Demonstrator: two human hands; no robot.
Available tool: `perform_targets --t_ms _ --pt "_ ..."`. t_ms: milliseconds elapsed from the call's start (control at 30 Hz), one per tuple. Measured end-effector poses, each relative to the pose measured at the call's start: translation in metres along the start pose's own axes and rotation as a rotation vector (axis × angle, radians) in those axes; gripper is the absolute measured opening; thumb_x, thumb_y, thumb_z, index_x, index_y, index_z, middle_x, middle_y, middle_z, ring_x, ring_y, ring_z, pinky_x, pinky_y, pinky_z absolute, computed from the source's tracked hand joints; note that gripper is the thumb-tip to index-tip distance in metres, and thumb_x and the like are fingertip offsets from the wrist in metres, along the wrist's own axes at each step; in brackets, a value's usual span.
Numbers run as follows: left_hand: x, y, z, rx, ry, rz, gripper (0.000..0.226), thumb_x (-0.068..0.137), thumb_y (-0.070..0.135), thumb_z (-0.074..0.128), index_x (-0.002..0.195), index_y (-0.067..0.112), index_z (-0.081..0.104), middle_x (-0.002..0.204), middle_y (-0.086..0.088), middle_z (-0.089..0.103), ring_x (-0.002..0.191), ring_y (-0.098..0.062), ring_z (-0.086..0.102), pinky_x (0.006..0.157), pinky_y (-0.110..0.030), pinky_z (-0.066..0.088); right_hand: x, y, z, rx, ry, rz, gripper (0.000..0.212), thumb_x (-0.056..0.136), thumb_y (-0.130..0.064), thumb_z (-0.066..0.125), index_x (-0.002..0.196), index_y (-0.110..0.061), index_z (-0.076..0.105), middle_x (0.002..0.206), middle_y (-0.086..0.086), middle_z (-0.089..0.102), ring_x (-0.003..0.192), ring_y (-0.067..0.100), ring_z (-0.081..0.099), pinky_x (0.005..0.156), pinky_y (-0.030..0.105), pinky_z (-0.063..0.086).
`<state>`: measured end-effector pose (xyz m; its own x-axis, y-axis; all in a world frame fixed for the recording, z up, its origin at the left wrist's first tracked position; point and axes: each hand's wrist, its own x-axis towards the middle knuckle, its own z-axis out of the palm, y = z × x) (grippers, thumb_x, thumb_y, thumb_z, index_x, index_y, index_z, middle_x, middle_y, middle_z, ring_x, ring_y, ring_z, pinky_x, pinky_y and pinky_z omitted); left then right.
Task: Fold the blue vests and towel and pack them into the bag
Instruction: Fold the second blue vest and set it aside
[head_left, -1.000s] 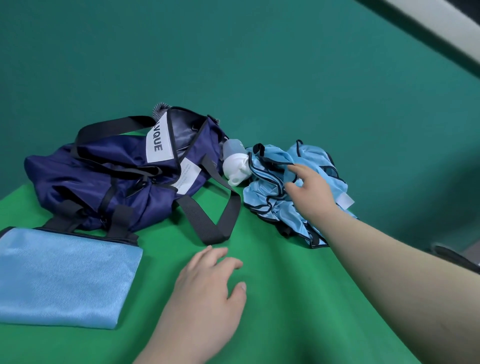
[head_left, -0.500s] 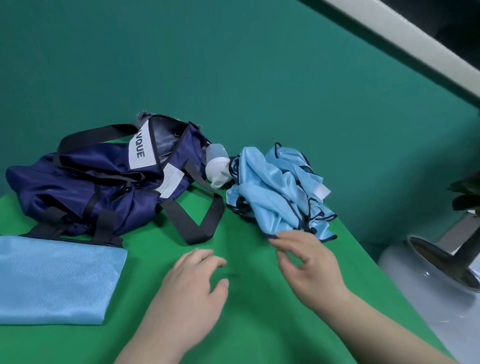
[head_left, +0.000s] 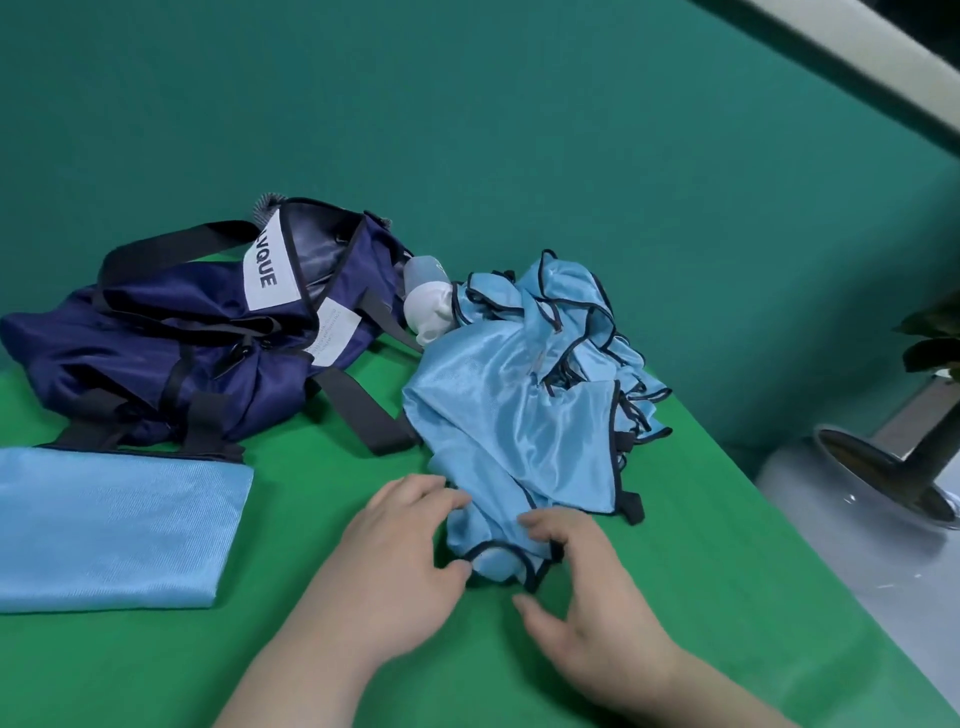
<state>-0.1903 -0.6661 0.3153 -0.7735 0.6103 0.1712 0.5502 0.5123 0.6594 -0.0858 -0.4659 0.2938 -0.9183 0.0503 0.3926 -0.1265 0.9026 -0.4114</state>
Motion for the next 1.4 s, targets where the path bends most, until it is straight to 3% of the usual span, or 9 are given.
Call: perform_targets --t_ms 133,267,367,567,833,933,1067,1200,1400 --pt "0.001 -0.001 0.004 0.001 -0.018 0.020 0.055 0.089 0.044 0.065 0.140 0.042 0.046 0.148 0.026 0.027 0.142 0.001 0.016 0.120 -0.024 0.016 0.005 -0.002 0.002 -0.092 -0.047 0.169 0.068 0.078 -0.050 0.067 0.136 -0.043 0.033 0.129 -0.043 0.029 0.126 -0.020 0.026 0.111 0.019 0.027" --pt "0.003 -0.002 0.010 0.003 0.005 0.043 0.022 0.090 0.046 0.065 0.111 0.042 0.064 0.149 0.022 0.032 0.144 -0.005 0.018 0.120 -0.028 0.018 0.008 -0.005 0.005 -0.143 -0.047 0.238 0.064 0.082 -0.047 0.069 0.140 -0.032 0.044 0.123 -0.032 0.039 0.116 -0.035 0.008 0.113 0.028 0.024" --pt "0.004 -0.003 0.011 -0.017 0.049 0.034 0.001 0.092 0.042 0.064 0.091 0.041 0.065 0.153 0.021 0.030 0.147 -0.005 0.012 0.121 -0.028 0.014 0.006 0.001 0.010 -0.120 0.027 0.183 0.058 0.076 -0.052 0.063 0.129 -0.031 0.056 0.116 -0.032 0.050 0.118 -0.027 0.025 0.109 0.027 0.026" --pt "0.004 -0.002 0.012 -0.061 0.069 0.104 0.015 0.092 0.035 0.062 0.079 0.035 0.055 0.153 0.023 0.029 0.147 0.003 0.008 0.120 -0.025 0.012 0.005 0.008 0.013 -0.083 0.031 0.002 0.014 0.078 -0.033 0.066 0.090 -0.035 0.058 0.082 -0.022 0.054 0.084 -0.001 0.050 0.089 0.032 0.039" --pt "-0.002 0.002 0.010 -0.020 -0.101 0.212 0.010 0.077 0.036 0.049 0.070 0.031 0.045 0.156 0.024 0.025 0.146 0.012 -0.005 0.123 -0.032 -0.006 -0.005 0.000 0.004 0.115 -0.015 -0.344 0.023 0.071 0.003 0.064 0.079 -0.016 0.055 0.081 0.000 0.054 0.074 0.022 0.049 0.074 0.040 0.047" --pt "-0.003 0.004 0.009 0.029 -0.193 0.155 0.021 0.066 0.045 0.038 0.068 0.025 0.043 0.157 0.022 0.029 0.143 0.014 0.010 0.122 -0.032 -0.004 -0.006 -0.002 0.001 0.134 -0.041 -0.331 0.027 0.066 0.005 0.062 0.083 -0.016 0.059 0.085 -0.003 0.056 0.076 0.019 0.053 0.070 0.036 0.047" --pt "-0.003 0.006 0.010 0.070 -0.190 0.098 0.018 0.069 0.041 0.040 0.070 0.023 0.042 0.133 0.029 0.050 0.119 0.001 0.040 0.102 -0.028 0.020 -0.006 -0.002 0.004 0.041 -0.002 -0.159 0.044 0.067 -0.013 0.060 0.109 -0.024 0.054 0.093 -0.013 0.054 0.088 0.004 0.049 0.088 0.033 0.042" --pt "-0.003 0.009 0.009 0.082 -0.113 0.141 0.014 0.071 0.038 0.043 0.066 0.026 0.037 0.071 0.012 0.050 0.084 -0.004 0.046 0.090 -0.032 0.033 -0.007 0.001 0.009 0.016 -0.017 -0.006 0.051 0.071 -0.030 0.058 0.120 -0.028 0.048 0.094 -0.016 0.054 0.091 0.002 0.049 0.096 0.033 0.037" --pt "-0.006 0.016 -0.002 0.021 0.039 0.161 0.016 0.075 0.032 0.062 0.070 0.028 0.047 0.068 0.011 0.053 0.077 -0.003 0.048 0.076 -0.016 0.034 -0.004 0.001 0.010 -0.055 -0.048 -0.023 0.030 0.072 -0.038 0.065 0.098 -0.027 0.056 0.082 -0.017 0.048 0.080 0.006 0.046 0.096 0.034 0.035"
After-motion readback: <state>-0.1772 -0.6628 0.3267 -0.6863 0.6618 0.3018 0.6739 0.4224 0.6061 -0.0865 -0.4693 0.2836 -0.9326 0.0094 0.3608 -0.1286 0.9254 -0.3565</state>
